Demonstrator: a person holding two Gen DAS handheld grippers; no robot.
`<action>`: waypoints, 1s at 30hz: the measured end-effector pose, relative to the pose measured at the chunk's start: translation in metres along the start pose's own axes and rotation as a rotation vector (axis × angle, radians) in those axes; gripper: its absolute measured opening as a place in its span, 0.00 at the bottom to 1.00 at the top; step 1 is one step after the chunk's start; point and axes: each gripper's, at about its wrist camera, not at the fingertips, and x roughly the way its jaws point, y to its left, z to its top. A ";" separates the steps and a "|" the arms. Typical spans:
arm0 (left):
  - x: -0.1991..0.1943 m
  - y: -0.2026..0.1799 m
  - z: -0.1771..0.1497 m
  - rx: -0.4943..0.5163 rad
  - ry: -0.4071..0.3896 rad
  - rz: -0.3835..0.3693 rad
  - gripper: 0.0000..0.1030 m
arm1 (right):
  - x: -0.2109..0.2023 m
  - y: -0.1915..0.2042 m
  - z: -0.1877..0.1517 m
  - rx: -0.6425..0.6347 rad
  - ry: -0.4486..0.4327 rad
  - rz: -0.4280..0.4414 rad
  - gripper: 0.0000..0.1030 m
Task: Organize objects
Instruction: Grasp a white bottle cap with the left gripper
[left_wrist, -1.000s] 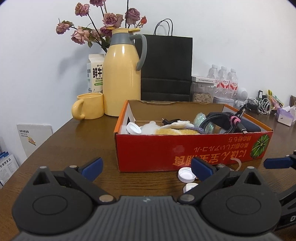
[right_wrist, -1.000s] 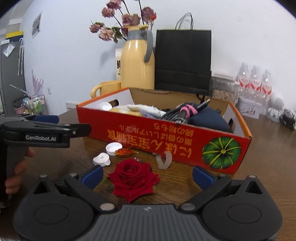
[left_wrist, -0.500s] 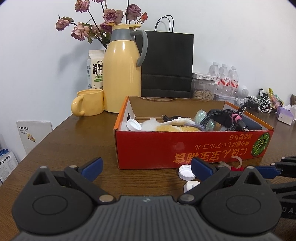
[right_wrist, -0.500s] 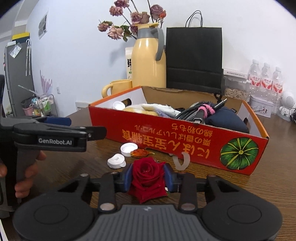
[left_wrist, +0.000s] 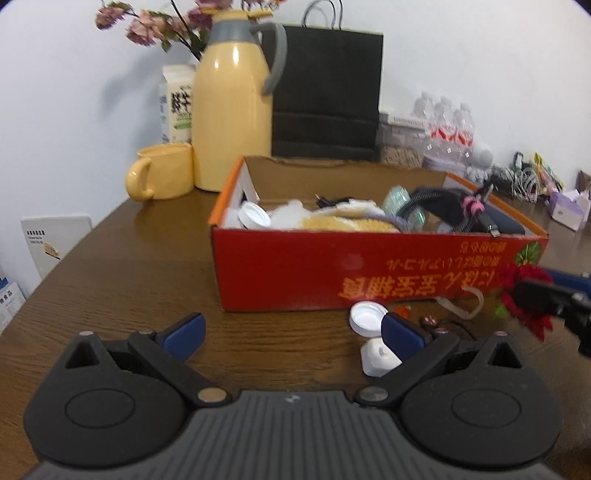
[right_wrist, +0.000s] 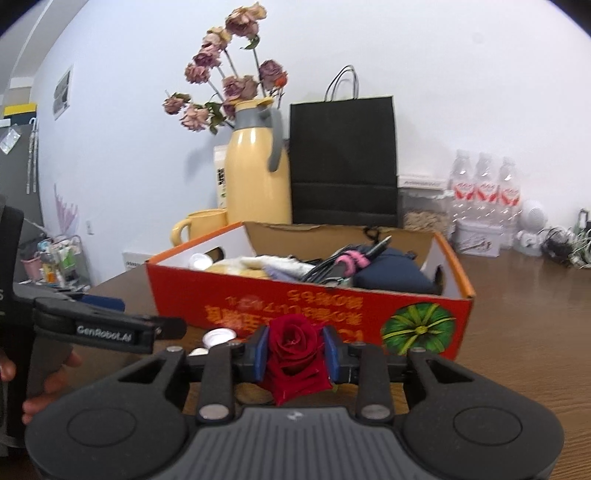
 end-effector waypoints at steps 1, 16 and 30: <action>0.003 -0.001 0.000 0.001 0.016 -0.004 1.00 | -0.001 -0.003 0.000 0.000 -0.005 -0.012 0.29; 0.030 -0.025 0.007 -0.017 0.090 0.009 0.90 | -0.008 -0.012 -0.004 -0.007 -0.031 -0.020 0.29; 0.025 -0.037 0.006 0.002 0.061 -0.015 0.28 | -0.009 -0.009 -0.004 -0.018 -0.035 -0.008 0.29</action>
